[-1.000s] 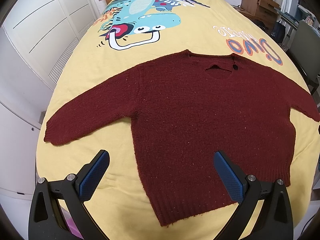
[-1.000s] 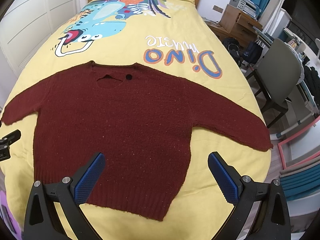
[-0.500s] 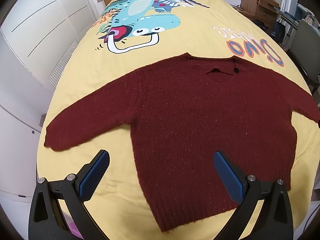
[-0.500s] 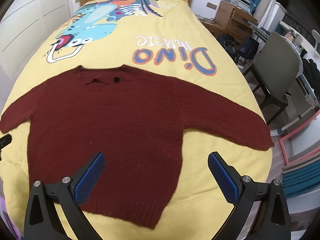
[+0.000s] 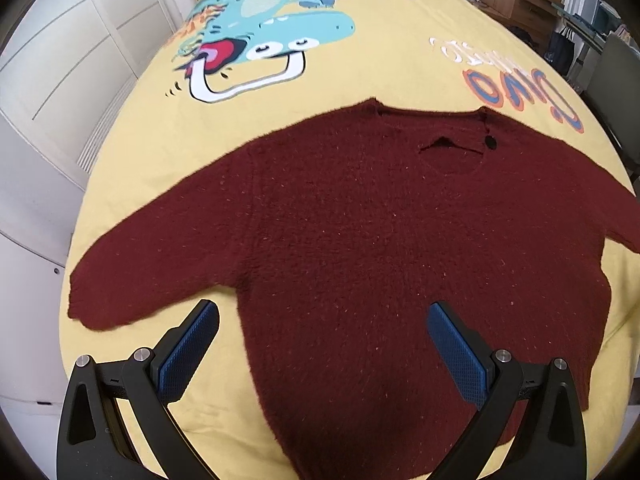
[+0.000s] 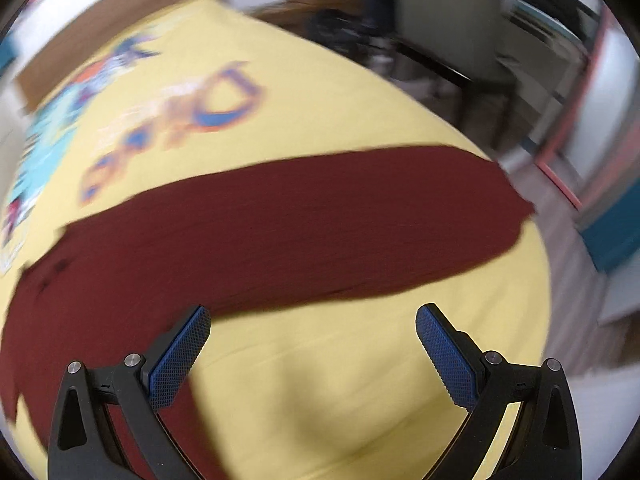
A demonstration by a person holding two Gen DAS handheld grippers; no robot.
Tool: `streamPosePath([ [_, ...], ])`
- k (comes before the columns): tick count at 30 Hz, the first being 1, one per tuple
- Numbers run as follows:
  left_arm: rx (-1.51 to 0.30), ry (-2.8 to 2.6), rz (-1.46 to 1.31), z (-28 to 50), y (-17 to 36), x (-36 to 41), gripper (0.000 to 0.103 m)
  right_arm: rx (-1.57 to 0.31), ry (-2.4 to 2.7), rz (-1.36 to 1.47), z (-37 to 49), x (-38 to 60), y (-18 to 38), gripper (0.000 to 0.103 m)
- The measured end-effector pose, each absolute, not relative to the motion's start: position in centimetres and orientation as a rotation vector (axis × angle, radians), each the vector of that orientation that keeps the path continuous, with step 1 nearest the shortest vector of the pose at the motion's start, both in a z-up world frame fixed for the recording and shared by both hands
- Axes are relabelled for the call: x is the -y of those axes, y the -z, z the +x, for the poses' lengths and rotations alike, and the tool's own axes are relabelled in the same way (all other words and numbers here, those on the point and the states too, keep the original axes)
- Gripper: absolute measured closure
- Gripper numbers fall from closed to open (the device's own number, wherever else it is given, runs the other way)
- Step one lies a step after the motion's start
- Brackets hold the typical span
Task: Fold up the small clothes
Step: 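Grasp the sweater cuff nearest the right tool with the right gripper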
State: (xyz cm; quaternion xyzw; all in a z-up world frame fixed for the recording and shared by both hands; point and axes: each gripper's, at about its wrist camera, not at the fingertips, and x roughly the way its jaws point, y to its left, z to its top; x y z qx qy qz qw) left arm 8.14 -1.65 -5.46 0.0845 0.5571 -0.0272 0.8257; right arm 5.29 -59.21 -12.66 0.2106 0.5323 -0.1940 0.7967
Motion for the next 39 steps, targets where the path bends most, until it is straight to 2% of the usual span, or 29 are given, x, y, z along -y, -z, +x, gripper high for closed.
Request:
streamPosePath([
  [9,-1.260,0.034,0.173,9.9,8.9,1.2,0.001,-1.127,0.591,0.773,5.4,68.5,19.9,0.001],
  [12,-1.280,0.028,0.168,10.1,9.6,0.7,0.001,-1.105,0.607,0.817,5.7,69.8,20.7,0.007],
  [13,-1.286,0.029,0.165,10.1,9.7,0.6,0.001,-1.101,0.614,0.823,5.7,70.0,20.8,0.013],
  [14,-1.291,0.033,0.161,10.1,9.9,0.4,0.001,-1.096,0.619,0.825,5.8,70.3,20.7,0.025],
  [15,-1.294,0.032,0.158,10.1,9.9,0.2,0.001,-1.098,0.625,0.822,6.0,70.6,20.7,0.031],
  [16,-1.297,0.030,0.157,10.2,10.0,0.1,0.001,-1.102,0.625,0.820,6.2,71.0,20.5,0.048],
  [17,-1.298,0.026,0.156,10.2,10.1,-0.1,0.001,-1.096,0.615,0.822,6.5,71.5,20.4,0.072],
  [18,-1.297,0.023,0.156,10.2,10.1,-0.3,0.001,-1.091,0.606,0.816,6.6,71.9,20.0,0.081],
  [19,-1.296,0.020,0.156,10.2,10.2,-0.5,0.001,-1.091,0.594,0.807,6.9,72.3,19.5,0.086],
  [27,-1.280,0.034,0.143,9.8,9.9,-1.1,0.001,-0.987,0.442,0.584,8.2,67.5,10.4,0.089],
  [34,-1.254,0.058,0.130,9.6,9.6,-1.7,0.001,-0.855,0.233,0.440,10.8,57.8,0.1,0.089],
  [39,-1.241,0.056,0.135,9.9,9.3,-2.5,0.001,-0.824,0.101,0.370,13.3,50.1,-3.9,0.089],
])
